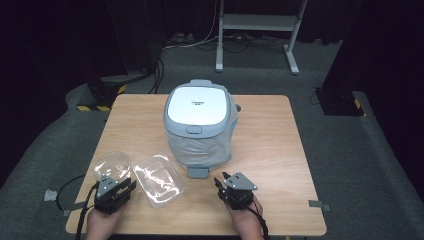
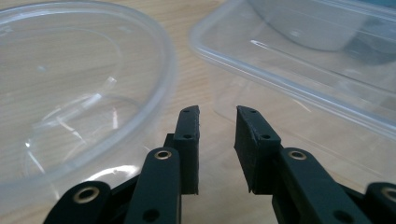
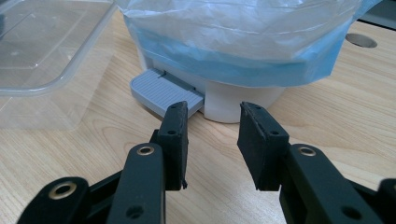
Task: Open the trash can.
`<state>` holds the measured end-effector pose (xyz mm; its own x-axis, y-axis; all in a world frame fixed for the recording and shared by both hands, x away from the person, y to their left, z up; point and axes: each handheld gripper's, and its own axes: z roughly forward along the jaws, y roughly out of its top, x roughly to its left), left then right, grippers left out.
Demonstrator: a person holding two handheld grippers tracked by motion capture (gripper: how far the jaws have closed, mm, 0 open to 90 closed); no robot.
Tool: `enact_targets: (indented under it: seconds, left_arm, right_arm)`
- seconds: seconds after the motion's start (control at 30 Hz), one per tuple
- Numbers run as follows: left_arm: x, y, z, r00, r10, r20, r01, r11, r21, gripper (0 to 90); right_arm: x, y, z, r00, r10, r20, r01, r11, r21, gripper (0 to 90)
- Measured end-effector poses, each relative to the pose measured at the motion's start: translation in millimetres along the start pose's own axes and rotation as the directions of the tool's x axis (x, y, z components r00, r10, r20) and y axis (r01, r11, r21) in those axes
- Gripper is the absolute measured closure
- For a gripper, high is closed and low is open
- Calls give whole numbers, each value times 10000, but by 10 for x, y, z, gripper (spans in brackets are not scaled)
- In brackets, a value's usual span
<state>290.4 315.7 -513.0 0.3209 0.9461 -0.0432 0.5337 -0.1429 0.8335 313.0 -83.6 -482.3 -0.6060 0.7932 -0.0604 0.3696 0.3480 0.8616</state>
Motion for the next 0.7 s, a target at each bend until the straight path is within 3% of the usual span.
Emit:
enact_targets:
  seconds: [0.2,0.33,0.53,0.7]
  left_arm:
    - [56,103,159,9995,-223,-239,223,9998,-8,698]
    - [20,143,223,9997,-230,37,230,9997,-3,695]
    - [-256,129,177,9972,285,698,-287,9996,20,705]
    - [-449,65,72,9895,361,1400,-370,9993,39,703]
  right_arm:
    - [-11,-11,3,10000,1,32,-1,10000,44,628]
    - [-4,-18,0,10000,-50,23,50,10000,65,626]
    - [12,-19,-8,10000,-66,-7,66,10000,34,617]
    - [27,-17,-7,9999,-164,-33,164,9999,51,614]
